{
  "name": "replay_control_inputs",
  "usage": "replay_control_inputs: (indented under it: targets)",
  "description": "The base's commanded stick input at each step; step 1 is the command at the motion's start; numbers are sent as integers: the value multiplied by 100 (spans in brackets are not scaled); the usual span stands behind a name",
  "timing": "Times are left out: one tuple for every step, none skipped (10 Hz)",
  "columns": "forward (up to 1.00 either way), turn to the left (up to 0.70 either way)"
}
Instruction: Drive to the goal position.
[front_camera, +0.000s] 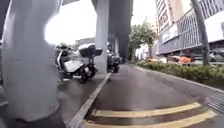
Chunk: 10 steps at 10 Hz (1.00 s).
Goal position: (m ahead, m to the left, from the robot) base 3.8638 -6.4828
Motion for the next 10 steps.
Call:
replay_control_inputs:
  targets:
    - [70, 0]
    - [70, 0]
    - [70, 0]
    - [70, 0]
    - [70, 0]
    - [70, 0]
    - [70, 0]
    - [70, 0]
    - [70, 0]
    - [70, 0]
